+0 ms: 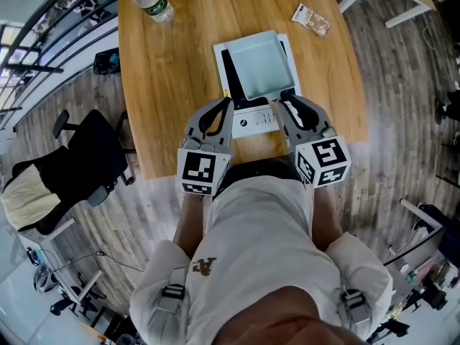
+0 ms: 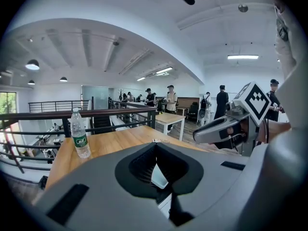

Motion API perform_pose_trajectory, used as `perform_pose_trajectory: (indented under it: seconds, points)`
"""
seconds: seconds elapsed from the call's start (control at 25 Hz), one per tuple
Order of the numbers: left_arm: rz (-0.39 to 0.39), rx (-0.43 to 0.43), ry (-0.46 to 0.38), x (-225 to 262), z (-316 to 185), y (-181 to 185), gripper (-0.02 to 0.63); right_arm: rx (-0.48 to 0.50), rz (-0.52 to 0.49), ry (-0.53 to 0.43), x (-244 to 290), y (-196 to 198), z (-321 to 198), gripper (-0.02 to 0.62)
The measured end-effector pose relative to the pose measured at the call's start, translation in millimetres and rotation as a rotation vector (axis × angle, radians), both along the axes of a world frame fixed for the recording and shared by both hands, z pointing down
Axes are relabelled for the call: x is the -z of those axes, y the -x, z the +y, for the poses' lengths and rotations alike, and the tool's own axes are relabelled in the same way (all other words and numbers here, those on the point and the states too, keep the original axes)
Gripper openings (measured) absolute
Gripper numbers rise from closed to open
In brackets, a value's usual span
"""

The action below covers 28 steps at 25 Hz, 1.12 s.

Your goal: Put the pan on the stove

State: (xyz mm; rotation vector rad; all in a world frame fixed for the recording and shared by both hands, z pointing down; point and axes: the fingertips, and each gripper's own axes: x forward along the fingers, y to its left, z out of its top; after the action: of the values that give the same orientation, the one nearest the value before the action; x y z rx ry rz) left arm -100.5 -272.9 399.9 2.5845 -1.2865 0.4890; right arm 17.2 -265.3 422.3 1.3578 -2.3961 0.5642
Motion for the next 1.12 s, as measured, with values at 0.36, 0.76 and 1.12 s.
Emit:
perform_pose_trajectory:
  seconds: [0.36,0.76,1.12]
  points:
    - [0.03,0.021,-0.063,36,0,9,0.018,0.013,-0.007,-0.161,50,1,-2,0.049]
    - [0.05,0.055,-0.087,49,5,21,0.018,0.012,-0.001,-0.222,66,5,1,0.021]
    - [0.044,0.061,-0.081,48,4,27,0.018,0.017,0.001,-0.22,66,12,-2,0.02]
